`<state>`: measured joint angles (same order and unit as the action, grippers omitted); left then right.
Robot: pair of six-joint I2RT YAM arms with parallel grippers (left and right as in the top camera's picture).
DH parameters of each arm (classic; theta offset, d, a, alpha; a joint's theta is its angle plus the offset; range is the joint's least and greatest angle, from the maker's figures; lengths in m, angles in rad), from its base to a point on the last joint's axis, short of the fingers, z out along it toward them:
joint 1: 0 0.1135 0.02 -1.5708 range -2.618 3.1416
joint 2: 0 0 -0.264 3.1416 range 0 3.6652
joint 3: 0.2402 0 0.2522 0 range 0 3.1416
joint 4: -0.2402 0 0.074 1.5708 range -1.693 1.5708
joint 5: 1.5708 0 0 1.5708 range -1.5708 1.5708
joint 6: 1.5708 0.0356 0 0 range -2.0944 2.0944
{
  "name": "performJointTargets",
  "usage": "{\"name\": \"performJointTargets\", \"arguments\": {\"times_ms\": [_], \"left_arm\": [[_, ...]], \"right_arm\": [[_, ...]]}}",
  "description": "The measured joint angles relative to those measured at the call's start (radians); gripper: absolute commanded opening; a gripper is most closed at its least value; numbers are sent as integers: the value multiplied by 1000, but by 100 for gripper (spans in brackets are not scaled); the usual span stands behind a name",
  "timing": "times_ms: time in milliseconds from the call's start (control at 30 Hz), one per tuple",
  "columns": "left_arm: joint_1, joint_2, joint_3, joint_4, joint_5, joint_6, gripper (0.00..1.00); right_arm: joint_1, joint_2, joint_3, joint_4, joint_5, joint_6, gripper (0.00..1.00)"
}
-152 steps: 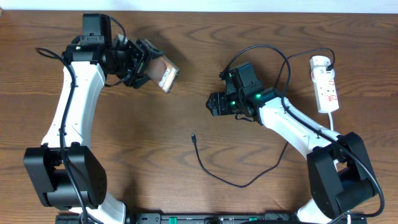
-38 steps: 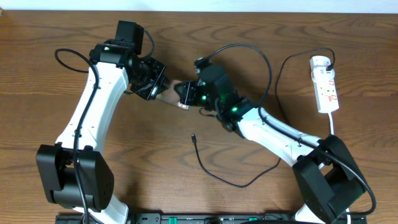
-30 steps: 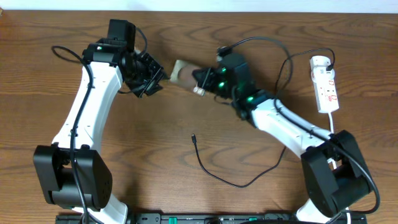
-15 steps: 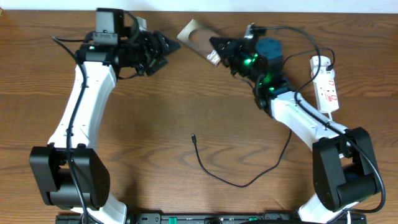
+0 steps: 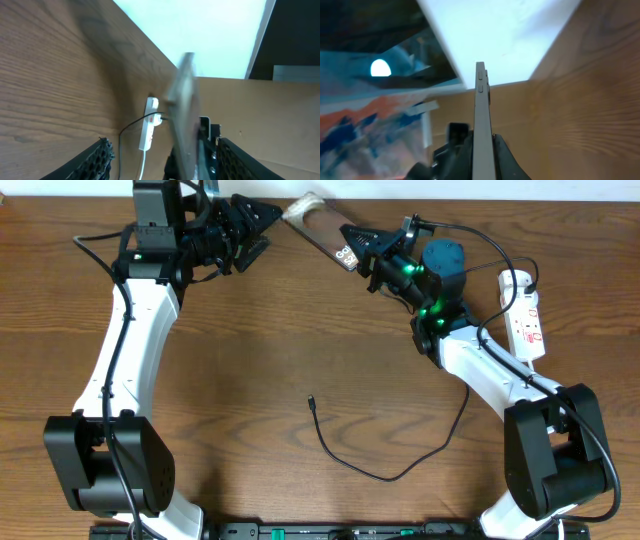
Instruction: Plug charger to phone and switch on socket
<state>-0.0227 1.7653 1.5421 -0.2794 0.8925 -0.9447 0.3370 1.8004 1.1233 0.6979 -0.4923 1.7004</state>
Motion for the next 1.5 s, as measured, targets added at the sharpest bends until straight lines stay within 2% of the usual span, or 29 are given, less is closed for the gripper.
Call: {"name": "performJointTargets", "arguments": {"times_ms": [467,833,1167,1267,1400,1500], "left_arm": [[-49,0,-55,82,22,-58,60],[-69,0,-61,230,60,-172,48],[-56,0,-63,236,54,-230,38],[-52,0,-63,236,41,-235,31],[-51,0,-65,235,25,-239,13],[-51,0,-71,235,19,-240,8]], "right_arm": [[30,0,0,32,-78,85,1],[64,0,2,21,-105,101,1],[87,-1,7,17,-70,101,1],[100,-1,7,17,-45,101,1],[106,-1,10,18,-30,100,1],[106,-3,15,17,-27,98,1]]}}
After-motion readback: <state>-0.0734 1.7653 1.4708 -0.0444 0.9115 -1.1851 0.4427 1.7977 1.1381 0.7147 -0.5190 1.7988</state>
